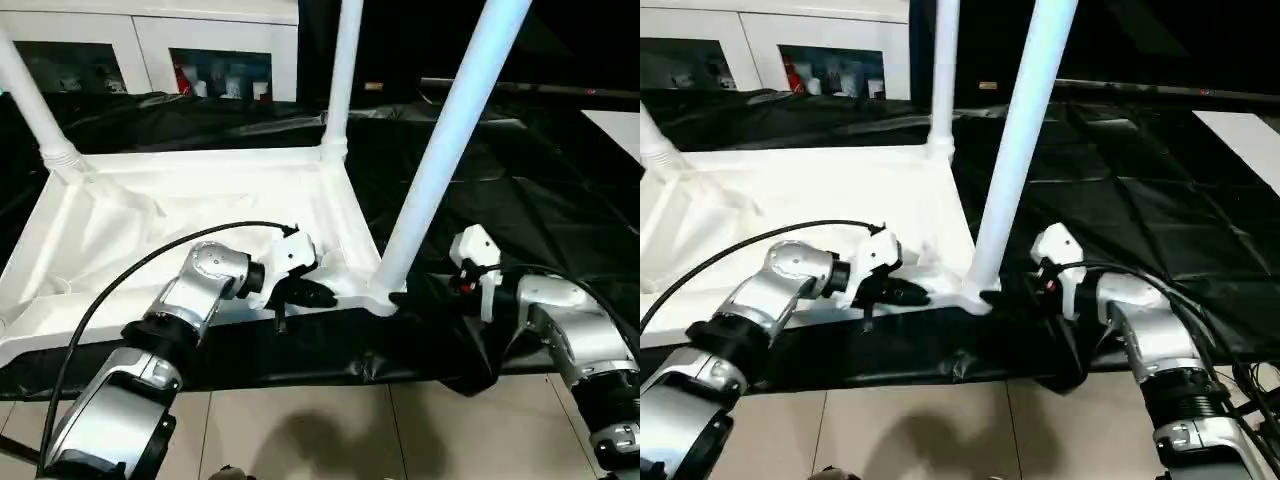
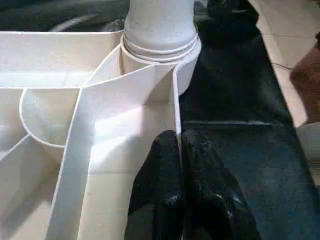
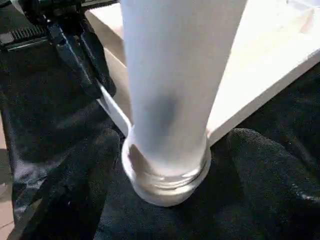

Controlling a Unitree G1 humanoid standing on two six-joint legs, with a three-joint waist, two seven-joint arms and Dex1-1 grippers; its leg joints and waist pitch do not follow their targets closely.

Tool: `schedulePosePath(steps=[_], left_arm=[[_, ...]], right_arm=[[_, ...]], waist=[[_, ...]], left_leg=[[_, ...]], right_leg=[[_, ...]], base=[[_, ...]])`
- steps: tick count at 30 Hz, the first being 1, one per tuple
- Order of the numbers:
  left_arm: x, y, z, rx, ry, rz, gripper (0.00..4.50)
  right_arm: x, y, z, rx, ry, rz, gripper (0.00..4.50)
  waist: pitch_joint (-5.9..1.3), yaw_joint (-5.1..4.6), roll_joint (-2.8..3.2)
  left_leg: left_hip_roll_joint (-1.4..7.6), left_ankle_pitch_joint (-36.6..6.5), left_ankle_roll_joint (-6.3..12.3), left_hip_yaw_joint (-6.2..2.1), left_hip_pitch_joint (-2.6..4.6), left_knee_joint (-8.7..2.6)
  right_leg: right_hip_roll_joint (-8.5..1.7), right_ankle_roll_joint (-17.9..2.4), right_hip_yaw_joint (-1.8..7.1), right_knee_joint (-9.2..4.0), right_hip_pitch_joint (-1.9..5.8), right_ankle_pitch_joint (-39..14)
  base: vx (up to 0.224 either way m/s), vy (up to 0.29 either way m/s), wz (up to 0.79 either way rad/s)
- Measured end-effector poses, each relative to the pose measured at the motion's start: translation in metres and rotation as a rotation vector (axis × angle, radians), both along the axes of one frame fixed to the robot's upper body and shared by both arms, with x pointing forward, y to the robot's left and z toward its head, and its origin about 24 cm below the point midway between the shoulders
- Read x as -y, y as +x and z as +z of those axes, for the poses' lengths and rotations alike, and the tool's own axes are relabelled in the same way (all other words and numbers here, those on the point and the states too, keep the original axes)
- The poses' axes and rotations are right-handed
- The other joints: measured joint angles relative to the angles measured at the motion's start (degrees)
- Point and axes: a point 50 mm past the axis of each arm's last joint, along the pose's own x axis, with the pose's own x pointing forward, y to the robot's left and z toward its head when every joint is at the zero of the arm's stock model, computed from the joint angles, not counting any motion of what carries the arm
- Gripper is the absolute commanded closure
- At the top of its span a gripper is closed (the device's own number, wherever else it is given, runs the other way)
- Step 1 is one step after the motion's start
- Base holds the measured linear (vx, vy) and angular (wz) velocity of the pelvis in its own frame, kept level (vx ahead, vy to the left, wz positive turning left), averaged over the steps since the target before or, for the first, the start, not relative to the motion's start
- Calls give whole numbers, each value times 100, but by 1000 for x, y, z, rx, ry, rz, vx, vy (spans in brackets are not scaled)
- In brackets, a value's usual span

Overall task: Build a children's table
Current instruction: Rotate leg to tighten

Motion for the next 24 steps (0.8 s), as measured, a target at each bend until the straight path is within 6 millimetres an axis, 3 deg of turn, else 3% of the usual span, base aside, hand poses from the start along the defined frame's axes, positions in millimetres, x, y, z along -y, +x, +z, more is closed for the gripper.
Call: schedulePosePath(steps=[4, 5, 8, 16, 24], left_arm=[[0, -2, 0, -6, -1, -7, 450], [0, -2, 0, -7, 0, -7, 450], [0, -2, 0, -7, -1, -9, 450], [-2, -3, 0, -17, 0, -1, 450], [-2, -2, 0, -23, -1, 9, 450]], right_arm=[[-14, 2, -7, -23, 0, 22, 72], [-17, 2, -10, -30, 4, 20, 100], [-23, 7, -13, -43, 17, 6, 119], [-25, 8, -14, -50, 24, 10, 180], [-24, 10, -15, -55, 31, 11, 194]], waist=[[0, -2, 0], [1, -2, -1], [1, -2, -1], [3, -20, -5], [3, -26, -5]], left_leg=[[0, 0, 0, 0, -1, 0], [0, 0, 0, 0, -1, 2], [0, 0, 0, 0, -4, 1], [0, 0, 0, 0, -3, 2], [0, 0, 0, 0, -2, 5]], right_leg=[[0, 0, 0, 0, 0, 0], [0, 0, 0, 0, 0, 0], [-1, 0, 0, 0, -1, 0], [0, 0, 0, 2, -2, 0], [0, -1, 1, 5, -1, 0]], base=[[0, 0, 0], [0, 0, 0], [0, 0, 0], [0, 0, 0], [0, 0, 0]])
